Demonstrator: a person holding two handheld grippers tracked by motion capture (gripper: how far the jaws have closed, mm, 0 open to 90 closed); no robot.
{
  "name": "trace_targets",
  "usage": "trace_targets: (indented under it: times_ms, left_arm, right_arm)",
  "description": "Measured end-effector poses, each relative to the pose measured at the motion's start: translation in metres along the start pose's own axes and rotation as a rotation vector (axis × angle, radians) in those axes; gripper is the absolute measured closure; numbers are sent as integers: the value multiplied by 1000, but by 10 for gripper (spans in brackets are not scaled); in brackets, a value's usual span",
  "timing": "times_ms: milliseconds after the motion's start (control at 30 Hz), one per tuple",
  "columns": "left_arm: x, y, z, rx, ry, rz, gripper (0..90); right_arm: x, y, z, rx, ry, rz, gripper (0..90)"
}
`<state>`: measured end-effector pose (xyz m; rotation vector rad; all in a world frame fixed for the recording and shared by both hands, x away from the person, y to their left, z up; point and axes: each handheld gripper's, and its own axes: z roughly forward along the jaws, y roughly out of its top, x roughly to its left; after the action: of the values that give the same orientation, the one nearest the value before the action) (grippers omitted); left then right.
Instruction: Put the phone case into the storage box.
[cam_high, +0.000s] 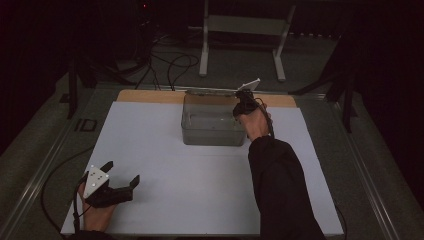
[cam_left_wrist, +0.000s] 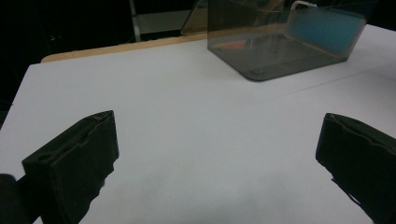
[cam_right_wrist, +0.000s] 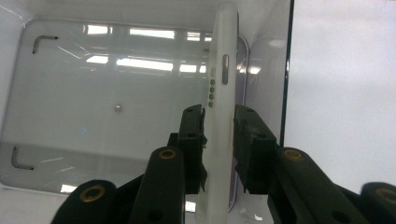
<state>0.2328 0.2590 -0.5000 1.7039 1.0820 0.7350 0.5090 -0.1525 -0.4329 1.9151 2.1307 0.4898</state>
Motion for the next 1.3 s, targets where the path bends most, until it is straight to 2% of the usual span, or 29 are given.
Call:
trace_targets:
  times_ms: [367,567,667,833,967,1067,1200,1300]
  left_arm:
    - [0,0,1,1,-1,-2,1]
    - [0,0,1,2,-1,-1,1]
    - [0,0,1,1,0,-2,1]
    - [0,0,0,2,0,-1,1]
    - [0,0,0,1,1,-2,1]
    - [0,0,0,2,2,-1,1]
    - [0,0,1,3,1,0,1]
    - [0,0,0,1,3,-1,1]
  right_arm:
    - [1,-3,-7,-48,19,-26,667]
    - [1,-5,-15,-91,34,-62,630]
    - [2,-6,-17,-121,28,-90,599]
    - [2,-9,-21,-166,3,-162,506]
    - [2,-9,-23,-201,31,-193,346]
    - [2,-11,-24,-215,62,-194,257]
    - [5,-17,-28,-280,24,-226,180]
    - [4,-21,-31,-313,80,-226,135]
